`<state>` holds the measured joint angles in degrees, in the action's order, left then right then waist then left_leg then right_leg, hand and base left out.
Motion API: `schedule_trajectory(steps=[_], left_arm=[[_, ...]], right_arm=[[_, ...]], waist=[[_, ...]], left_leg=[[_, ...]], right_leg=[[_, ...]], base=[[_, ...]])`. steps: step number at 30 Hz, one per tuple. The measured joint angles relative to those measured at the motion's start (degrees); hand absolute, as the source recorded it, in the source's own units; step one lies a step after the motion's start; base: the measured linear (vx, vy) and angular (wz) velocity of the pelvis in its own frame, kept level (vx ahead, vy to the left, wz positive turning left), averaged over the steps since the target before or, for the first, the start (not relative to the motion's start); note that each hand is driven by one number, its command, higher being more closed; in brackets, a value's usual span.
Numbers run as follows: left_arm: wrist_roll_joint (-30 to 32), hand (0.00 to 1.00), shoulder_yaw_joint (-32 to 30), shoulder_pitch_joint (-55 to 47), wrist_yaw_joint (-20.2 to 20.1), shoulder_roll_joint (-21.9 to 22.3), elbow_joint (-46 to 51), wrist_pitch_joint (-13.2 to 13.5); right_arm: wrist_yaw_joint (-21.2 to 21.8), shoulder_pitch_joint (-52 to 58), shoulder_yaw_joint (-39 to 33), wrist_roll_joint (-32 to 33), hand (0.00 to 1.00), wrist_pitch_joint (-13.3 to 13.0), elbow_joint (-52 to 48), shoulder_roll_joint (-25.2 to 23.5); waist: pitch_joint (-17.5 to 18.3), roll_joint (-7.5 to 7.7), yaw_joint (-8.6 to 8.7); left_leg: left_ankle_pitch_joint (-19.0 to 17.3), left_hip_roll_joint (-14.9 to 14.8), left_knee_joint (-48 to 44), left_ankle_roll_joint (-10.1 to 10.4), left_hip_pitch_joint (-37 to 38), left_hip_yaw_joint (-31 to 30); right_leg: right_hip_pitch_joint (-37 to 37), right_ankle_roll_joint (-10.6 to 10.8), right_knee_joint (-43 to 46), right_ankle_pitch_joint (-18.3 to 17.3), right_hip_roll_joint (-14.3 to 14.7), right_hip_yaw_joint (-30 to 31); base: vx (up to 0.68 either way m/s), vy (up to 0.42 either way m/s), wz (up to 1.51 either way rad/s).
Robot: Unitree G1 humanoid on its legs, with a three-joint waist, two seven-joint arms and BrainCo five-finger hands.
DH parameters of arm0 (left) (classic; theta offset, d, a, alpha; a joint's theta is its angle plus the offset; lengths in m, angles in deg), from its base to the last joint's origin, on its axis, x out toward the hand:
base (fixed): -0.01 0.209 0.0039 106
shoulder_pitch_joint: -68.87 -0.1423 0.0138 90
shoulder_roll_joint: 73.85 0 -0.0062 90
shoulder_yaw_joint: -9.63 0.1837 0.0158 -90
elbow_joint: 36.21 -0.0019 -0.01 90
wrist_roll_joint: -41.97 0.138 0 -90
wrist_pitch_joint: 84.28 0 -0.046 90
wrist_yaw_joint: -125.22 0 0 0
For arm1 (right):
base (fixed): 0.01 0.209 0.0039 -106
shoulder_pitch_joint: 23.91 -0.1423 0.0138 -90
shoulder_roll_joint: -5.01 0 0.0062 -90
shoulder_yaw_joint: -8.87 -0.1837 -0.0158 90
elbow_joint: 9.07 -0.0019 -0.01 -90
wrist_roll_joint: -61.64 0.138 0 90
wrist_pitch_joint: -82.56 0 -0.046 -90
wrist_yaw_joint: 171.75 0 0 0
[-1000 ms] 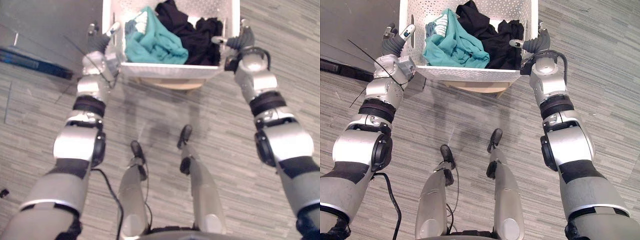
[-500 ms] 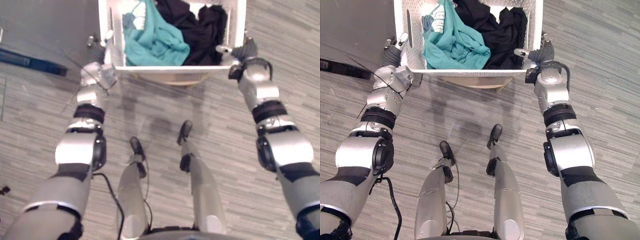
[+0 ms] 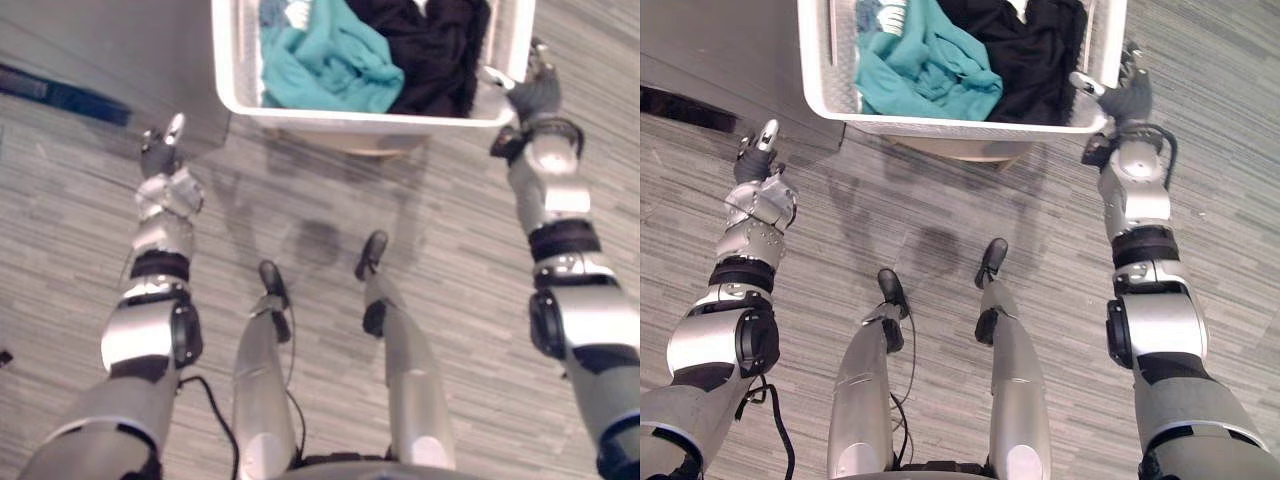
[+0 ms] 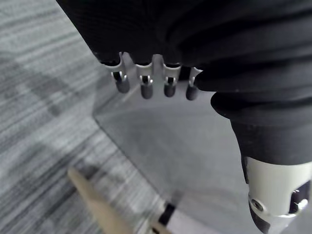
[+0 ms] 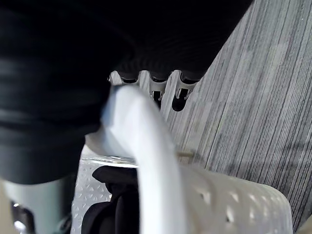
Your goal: Pick up the laundry basket with both hands and put the clothes into the washing machine.
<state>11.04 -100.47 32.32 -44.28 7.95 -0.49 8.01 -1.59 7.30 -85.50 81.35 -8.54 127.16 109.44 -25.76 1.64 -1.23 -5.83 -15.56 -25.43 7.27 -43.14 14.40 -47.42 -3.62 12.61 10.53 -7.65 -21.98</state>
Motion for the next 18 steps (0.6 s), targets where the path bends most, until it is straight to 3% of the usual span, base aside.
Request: schedule_trajectory(steps=[5, 10, 13, 18], left_arm=[[0.0, 0.00, -4.8, -7.2, 2.7, -1.7, 11.1, 1.5], [0.0, 0.00, -5.3, -22.9, 6.7, -0.5, 31.8, 6.8], [0.1, 0.00, -5.3, -32.0, 7.0, 3.8, 41.8, 9.4], [0.0, 0.00, -5.3, -40.7, 6.2, 10.0, 45.1, 10.0]], right_arm=[[-0.3, 10.2, -9.7, 1.7, 0.00, 0.1, -4.4, 2.0], [-3.1, 30.6, -22.6, 3.0, 0.00, -0.4, -21.2, 1.7], [-4.2, 39.7, -29.9, 3.7, 0.00, -3.1, -29.8, 1.5], [-3.3, 44.1, -31.1, 6.5, 0.00, -5.2, -33.6, -0.5]], waist=[[0.0, 0.00, -1.16], [0.0, -0.29, -1.43], [0.6, -1.18, -1.05], [3.0, -3.08, -1.38]], left_leg=[[-0.7, 0.6, -1.0, -0.6, 0.7, -0.1], [-2.9, 0.8, -2.5, -0.9, 5.5, -0.5], [-3.6, 1.9, -1.0, -0.8, 10.2, -0.8], [-2.7, 3.1, 3.6, -0.2, 17.8, 0.1]], right_leg=[[0.4, -0.1, 2.0, -0.8, -1.2, 0.1], [5.1, 1.1, 5.1, -3.8, -2.3, -0.2], [9.0, 1.5, 7.0, -5.9, -3.7, -0.6], [14.0, 1.9, 7.7, -7.7, -4.7, -0.7]], base=[[0.05, 0.032, 0.05], [0.05, 0.036, 0.10], [0.05, 0.021, 0.20], [0.07, -0.015, 0.10]])
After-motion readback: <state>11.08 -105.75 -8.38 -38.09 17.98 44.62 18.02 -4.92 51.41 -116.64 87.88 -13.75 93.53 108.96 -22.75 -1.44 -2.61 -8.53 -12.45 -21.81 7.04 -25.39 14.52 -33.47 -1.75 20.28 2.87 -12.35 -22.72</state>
